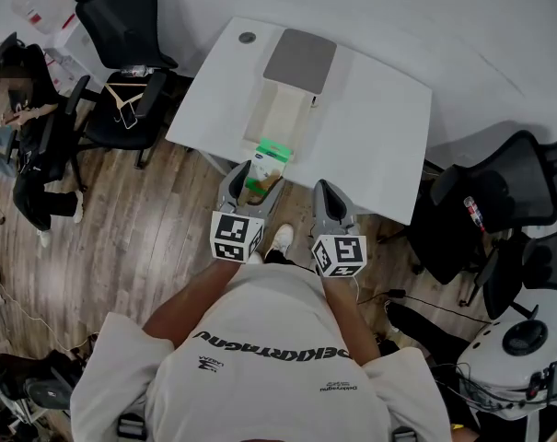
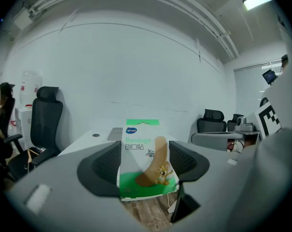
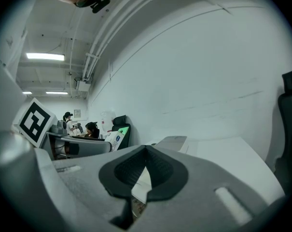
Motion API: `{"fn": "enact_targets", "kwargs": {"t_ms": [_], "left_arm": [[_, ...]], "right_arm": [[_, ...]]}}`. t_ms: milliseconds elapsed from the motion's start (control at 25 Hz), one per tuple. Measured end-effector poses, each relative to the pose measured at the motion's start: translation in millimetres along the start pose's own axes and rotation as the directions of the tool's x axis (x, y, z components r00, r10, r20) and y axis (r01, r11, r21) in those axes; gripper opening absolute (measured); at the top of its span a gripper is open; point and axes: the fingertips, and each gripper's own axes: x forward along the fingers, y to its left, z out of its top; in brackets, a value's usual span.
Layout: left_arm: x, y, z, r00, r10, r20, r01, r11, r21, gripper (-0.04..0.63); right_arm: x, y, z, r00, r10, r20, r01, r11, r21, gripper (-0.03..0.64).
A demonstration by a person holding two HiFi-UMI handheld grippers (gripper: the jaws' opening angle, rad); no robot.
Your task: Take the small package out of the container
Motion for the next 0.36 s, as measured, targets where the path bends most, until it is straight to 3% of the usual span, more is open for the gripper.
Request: {"fn": "enact_targets", "kwargs": {"t_ms": [360], "left_arm": [[-7.7,-1.8,1.7,1.000,-0.002,0.008,0.002,1.000,0.008,0.324]], "right_arm": [[-4.0,4.6,1.1,1.000,-0.002,0.006,0.002,1.000,0.001,-0.002]]}}
